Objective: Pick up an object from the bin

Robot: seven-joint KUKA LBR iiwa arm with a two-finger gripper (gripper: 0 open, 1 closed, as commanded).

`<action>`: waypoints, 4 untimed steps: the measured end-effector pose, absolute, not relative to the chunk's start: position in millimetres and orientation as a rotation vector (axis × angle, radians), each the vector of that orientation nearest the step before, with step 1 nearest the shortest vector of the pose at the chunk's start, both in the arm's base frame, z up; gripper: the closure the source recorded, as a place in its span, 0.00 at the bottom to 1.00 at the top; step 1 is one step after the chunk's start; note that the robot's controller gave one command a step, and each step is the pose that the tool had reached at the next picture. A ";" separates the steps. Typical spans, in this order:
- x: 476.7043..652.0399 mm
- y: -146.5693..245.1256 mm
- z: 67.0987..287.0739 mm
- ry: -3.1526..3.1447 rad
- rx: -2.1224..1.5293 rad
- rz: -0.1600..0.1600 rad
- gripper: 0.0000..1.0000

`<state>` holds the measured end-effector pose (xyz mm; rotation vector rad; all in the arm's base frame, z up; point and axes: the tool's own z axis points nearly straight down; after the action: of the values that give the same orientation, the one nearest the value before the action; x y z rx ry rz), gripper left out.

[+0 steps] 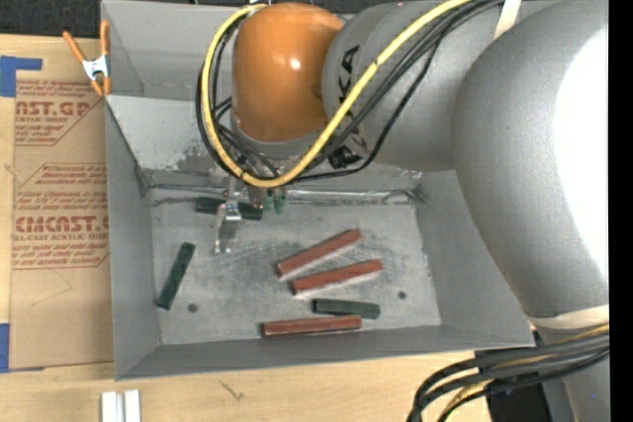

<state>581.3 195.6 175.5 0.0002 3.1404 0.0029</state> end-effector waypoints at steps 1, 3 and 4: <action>581.3 195.6 175.5 3.140 0.000 0.003 0.00; 590.4 141.7 87.9 3.140 0.047 0.002 1.00; 576.3 137.6 86.5 3.133 -0.231 0.000 0.00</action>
Offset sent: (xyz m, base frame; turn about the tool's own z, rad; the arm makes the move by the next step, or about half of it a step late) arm 0.0092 -0.0548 -0.0870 0.0306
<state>576.3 137.6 86.5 -0.2309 3.1332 0.0002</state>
